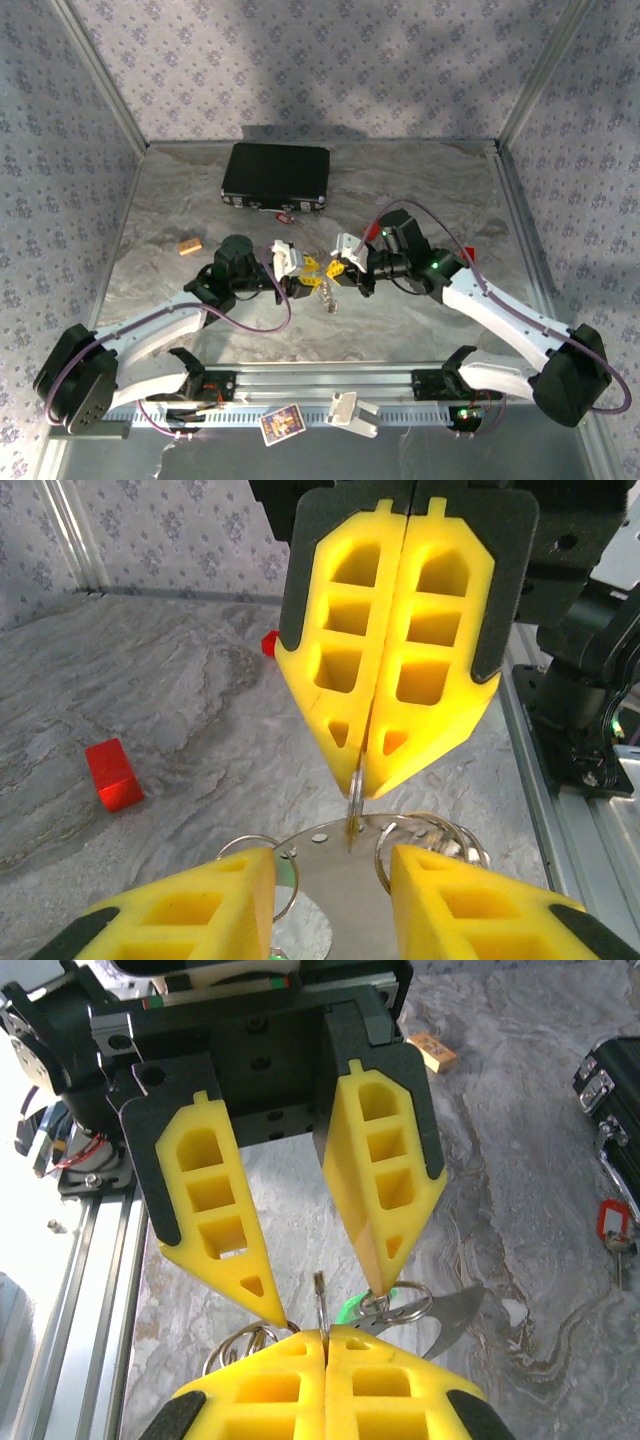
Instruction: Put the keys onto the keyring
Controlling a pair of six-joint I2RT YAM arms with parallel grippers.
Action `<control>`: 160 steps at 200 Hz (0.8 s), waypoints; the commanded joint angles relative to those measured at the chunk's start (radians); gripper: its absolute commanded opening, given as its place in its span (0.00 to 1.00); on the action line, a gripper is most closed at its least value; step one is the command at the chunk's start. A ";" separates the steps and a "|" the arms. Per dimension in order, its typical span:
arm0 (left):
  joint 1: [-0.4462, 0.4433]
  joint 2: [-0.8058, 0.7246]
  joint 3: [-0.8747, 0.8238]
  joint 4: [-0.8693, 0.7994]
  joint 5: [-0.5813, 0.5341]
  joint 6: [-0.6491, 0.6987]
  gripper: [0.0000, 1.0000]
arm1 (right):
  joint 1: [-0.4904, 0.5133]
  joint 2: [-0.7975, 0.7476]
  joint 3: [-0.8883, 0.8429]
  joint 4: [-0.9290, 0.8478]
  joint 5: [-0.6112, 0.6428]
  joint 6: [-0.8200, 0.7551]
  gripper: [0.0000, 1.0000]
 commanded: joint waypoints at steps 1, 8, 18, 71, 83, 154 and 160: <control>-0.016 -0.026 0.052 -0.103 -0.021 0.066 0.35 | 0.016 0.020 0.089 -0.135 0.028 -0.094 0.00; -0.017 -0.028 0.052 -0.100 -0.021 0.065 0.35 | 0.021 0.030 0.107 -0.157 0.037 -0.108 0.00; -0.020 -0.028 0.053 -0.099 -0.020 0.063 0.35 | 0.030 0.041 0.129 -0.189 0.054 -0.128 0.00; -0.028 -0.026 0.072 -0.114 -0.012 0.077 0.28 | 0.084 0.104 0.215 -0.308 0.154 -0.202 0.00; -0.028 -0.026 0.078 -0.128 -0.008 0.087 0.21 | 0.093 0.111 0.228 -0.322 0.165 -0.207 0.00; -0.030 -0.043 0.054 -0.094 0.008 0.107 0.00 | 0.021 0.006 0.095 -0.148 0.031 -0.114 0.33; -0.030 -0.045 0.041 -0.067 0.010 0.100 0.00 | -0.001 -0.012 0.062 -0.107 0.005 -0.096 0.35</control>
